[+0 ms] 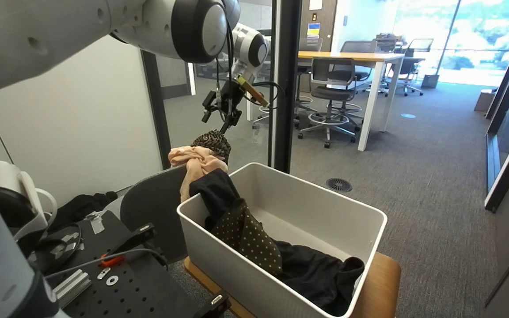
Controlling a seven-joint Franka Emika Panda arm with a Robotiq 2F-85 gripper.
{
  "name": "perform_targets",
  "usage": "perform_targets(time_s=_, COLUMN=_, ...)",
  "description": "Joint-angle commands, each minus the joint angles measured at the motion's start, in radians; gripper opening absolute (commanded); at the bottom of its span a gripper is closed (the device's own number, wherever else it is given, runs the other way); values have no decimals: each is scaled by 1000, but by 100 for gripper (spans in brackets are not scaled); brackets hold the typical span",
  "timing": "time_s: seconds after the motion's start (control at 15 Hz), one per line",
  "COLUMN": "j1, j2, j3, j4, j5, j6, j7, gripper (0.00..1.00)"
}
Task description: Pick a cloth in the box and put it on the back rest of the chair
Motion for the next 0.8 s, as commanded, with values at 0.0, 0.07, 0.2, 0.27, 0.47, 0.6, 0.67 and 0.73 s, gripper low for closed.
perform_targets(time_s=0.0, j1=-5, j2=-20, j3=-11, j4=17, j5=-4, j6=-28, j7=31, gripper=100)
perform_targets(time_s=0.07, j1=-8, j2=-28, j3=-15, j4=10, j5=-3, j6=-28, j7=41, gripper=100)
perform_targets(time_s=0.2, j1=-19, j2=-60, j3=-26, j4=-17, j5=4, j6=-21, j7=84, gripper=100)
perform_targets(time_s=0.27, j1=-25, j2=-84, j3=-34, j4=-38, j5=4, j6=-15, j7=116, gripper=100)
perform_targets(time_s=0.47, j1=-40, j2=-200, j3=-64, j4=-138, j5=-1, j6=12, j7=213, gripper=100)
perform_targets(time_s=0.6, j1=-46, j2=-290, j3=-84, j4=-229, j5=-2, j6=40, j7=281, gripper=100)
perform_targets(time_s=0.67, j1=-47, j2=-335, j3=-95, j4=-275, j5=-2, j6=60, j7=316, gripper=100)
perform_targets(time_s=0.73, j1=-50, j2=-375, j3=-106, j4=-313, j5=2, j6=81, j7=354, gripper=100)
